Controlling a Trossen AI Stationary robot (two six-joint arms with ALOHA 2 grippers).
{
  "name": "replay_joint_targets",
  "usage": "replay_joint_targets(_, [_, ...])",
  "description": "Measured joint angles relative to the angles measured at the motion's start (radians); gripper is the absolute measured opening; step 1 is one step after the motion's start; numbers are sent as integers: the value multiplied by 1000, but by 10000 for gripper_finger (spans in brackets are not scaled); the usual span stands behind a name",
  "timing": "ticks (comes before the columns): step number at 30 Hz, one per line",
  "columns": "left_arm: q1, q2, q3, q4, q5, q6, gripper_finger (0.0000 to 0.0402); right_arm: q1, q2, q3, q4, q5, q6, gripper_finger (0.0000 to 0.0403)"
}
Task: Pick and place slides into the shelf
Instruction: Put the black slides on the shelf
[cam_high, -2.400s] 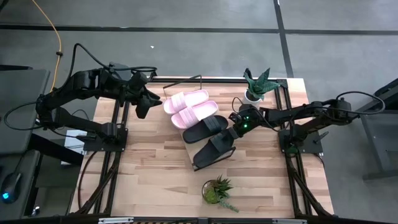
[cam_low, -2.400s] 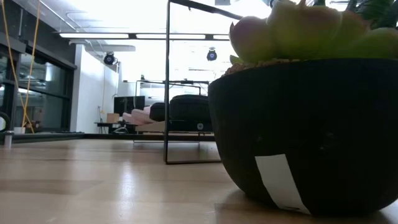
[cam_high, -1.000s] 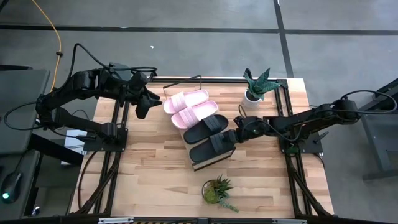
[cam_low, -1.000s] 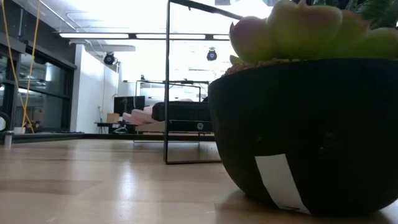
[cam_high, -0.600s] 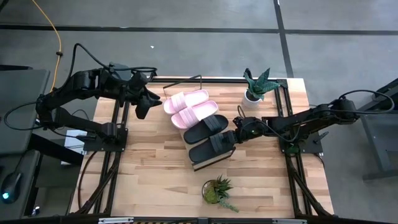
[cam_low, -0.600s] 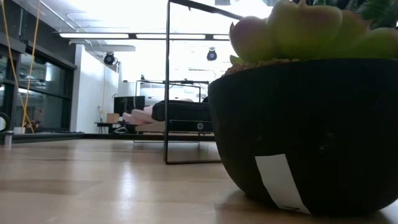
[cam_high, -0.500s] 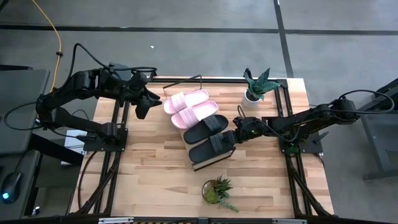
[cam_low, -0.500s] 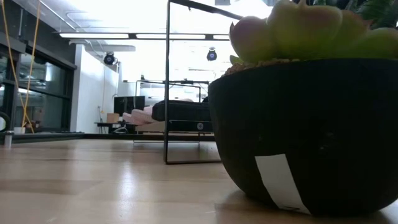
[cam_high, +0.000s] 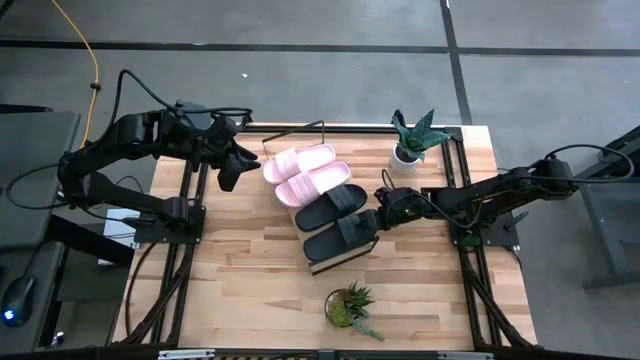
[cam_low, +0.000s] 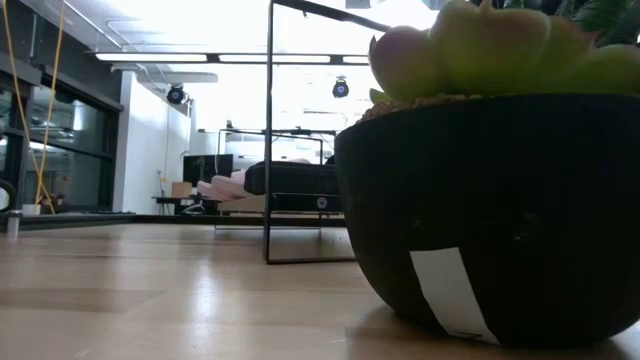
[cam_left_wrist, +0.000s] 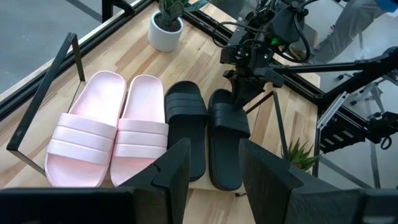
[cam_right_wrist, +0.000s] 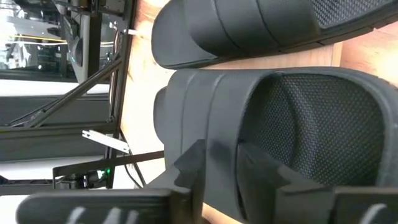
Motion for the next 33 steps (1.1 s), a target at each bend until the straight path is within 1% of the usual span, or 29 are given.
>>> replay_joint_targets(3, [0, 0, 0, 0, 0, -1, 127, 0, 0, 0, -1, 2, 0, 94])
replay_joint_targets(6, [0, 0, 0, 0, 0, -1, 126, 0, 0, 0, -14, 31, 2, 104])
replay_joint_targets(12, [0, 0, 0, 0, 0, -1, 126, 0, 0, 0, -43, 71, 25, 106])
replay_joint_targets(21, [0, 0, 0, 0, 0, -1, 127, 6, 0, 0, -45, 61, 34, 106])
replay_joint_targets(30, [0, 0, 0, -9, 0, -1, 127, 50, 0, 0, -44, 151, 53, 106])
replay_joint_targets(33, [0, 0, 0, -13, 0, -1, 127, 51, 0, 0, -46, 133, 62, 106])
